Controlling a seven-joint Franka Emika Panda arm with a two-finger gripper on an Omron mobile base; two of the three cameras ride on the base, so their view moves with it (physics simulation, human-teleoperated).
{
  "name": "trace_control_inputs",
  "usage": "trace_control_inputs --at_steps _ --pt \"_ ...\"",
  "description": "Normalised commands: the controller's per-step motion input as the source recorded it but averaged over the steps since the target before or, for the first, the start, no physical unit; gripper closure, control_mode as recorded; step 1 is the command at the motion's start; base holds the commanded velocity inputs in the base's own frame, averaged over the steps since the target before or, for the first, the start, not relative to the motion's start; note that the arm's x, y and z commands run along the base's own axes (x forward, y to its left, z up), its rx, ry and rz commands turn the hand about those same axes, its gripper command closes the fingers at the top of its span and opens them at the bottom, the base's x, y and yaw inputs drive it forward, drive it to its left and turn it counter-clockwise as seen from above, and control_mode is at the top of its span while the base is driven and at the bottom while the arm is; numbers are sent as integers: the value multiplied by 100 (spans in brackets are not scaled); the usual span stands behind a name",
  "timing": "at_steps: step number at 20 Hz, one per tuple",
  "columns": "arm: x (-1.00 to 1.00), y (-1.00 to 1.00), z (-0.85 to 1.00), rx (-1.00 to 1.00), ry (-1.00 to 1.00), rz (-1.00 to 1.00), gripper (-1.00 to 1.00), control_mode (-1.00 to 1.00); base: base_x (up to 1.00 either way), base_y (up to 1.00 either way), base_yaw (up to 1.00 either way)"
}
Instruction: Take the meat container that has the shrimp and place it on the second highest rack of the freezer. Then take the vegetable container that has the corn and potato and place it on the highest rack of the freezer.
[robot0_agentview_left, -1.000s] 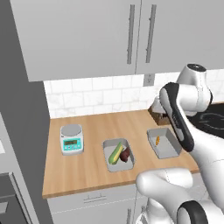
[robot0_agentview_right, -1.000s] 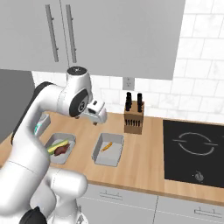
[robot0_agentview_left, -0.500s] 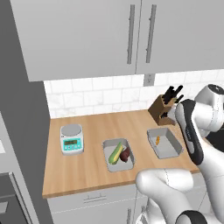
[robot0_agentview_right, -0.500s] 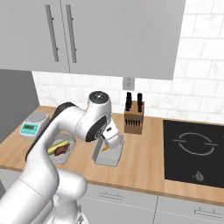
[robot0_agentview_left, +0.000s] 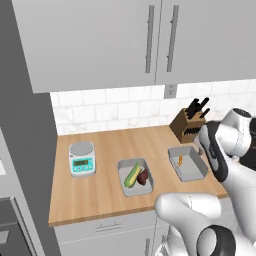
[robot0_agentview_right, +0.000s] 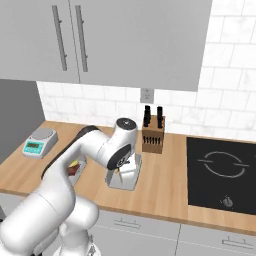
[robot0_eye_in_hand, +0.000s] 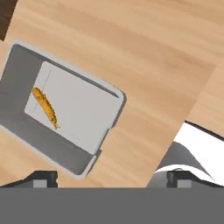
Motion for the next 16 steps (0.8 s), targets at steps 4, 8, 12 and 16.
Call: trace_control_inputs --at_steps 4,8,12,16 --pt "17 0 -41 10 15 -14 -100 -100 0 0 0" --pt "10 0 -43 0 3 -2 -100 -100 0 0 0" --pt "8 4 -46 0 -1 0 -100 -100 0 0 0" --pt "26 3 -43 0 0 0 -100 -100 0 0 0"
